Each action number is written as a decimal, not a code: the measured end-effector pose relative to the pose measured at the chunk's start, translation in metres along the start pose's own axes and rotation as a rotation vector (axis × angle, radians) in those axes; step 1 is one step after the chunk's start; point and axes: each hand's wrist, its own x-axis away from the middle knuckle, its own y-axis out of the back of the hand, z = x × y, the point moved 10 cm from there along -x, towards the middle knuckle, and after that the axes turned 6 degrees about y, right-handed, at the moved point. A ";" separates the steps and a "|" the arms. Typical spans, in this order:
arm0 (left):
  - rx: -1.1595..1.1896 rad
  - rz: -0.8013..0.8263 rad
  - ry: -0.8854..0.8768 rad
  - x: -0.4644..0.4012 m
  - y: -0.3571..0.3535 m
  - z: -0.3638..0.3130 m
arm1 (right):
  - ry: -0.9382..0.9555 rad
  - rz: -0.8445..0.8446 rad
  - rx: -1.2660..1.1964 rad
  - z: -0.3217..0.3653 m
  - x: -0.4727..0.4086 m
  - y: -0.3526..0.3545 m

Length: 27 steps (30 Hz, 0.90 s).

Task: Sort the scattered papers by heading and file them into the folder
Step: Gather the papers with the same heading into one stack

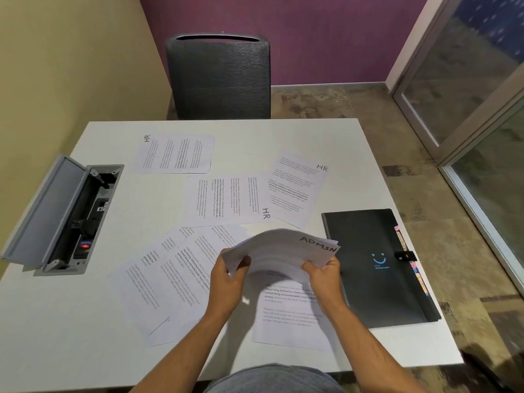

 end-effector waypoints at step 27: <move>0.572 -0.039 0.148 0.004 0.006 0.010 | -0.170 0.247 -0.291 -0.024 0.016 -0.006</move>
